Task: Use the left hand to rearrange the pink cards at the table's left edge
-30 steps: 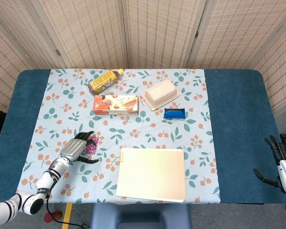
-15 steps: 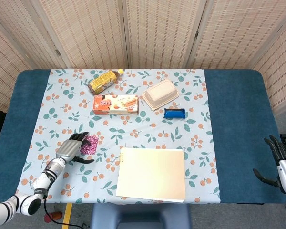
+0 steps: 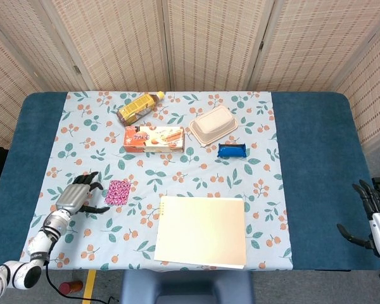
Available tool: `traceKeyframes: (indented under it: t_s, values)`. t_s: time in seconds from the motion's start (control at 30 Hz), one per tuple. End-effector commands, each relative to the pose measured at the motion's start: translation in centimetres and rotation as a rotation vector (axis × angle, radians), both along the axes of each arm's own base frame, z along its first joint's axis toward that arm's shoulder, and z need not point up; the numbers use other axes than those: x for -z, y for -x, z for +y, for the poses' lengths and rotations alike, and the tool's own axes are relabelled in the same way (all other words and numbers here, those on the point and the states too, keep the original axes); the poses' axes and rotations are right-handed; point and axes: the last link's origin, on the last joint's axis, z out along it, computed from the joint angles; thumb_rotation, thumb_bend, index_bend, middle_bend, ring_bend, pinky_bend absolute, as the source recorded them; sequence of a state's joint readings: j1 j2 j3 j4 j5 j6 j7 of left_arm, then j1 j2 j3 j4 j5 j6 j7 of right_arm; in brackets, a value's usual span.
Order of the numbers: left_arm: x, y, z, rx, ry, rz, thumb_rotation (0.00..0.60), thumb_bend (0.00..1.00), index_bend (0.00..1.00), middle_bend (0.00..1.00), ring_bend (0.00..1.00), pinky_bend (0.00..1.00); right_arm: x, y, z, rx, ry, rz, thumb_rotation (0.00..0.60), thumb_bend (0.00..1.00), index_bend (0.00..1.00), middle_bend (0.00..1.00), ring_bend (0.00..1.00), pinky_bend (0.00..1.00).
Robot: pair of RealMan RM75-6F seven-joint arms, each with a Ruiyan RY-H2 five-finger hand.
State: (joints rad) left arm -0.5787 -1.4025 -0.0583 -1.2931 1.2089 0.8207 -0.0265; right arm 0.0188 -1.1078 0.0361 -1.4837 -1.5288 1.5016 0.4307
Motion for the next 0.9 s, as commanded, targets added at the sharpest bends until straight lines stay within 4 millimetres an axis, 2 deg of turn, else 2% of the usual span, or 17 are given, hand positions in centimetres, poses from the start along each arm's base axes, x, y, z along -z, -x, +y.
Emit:
traceKeyframes:
  t_s: [0.03, 0.23, 0.37, 0.9]
  values:
    - [0.2, -1.1, -0.1, 0.029, 0.001, -0.024, 0.301, 0.14, 0.31, 0.0, 0.0, 0.0, 0.0, 0.1, 0.0, 0.0, 0.0, -0.001, 0.6, 0.28, 0.04, 0.0, 0.0, 0.0]
    - [2.2, -3.9, 0.1, 0.098, 0.048, -0.036, 0.302, 0.14, 0.31, 0.0, 0.0, 0.0, -0.1, 0.3, 0.0, 0.008, 0.002, -0.001, 0.6, 0.28, 0.04, 0.0, 0.0, 0.0]
    - [3.3, -5.0, 0.5, 0.112, 0.069, -0.031, 0.3, 0.14, 0.3, 0.0, 0.0, 0.0, -0.1, 0.4, 0.0, 0.01, 0.001, -0.003, 0.6, 0.28, 0.04, 0.0, 0.0, 0.0]
    - [4.4, -5.0, 0.4, 0.094, 0.093, -0.001, 0.3, 0.14, 0.3, 0.0, 0.0, 0.0, -0.1, 0.6, 0.0, 0.018, 0.004, -0.005, 0.6, 0.28, 0.04, 0.0, 0.0, 0.0]
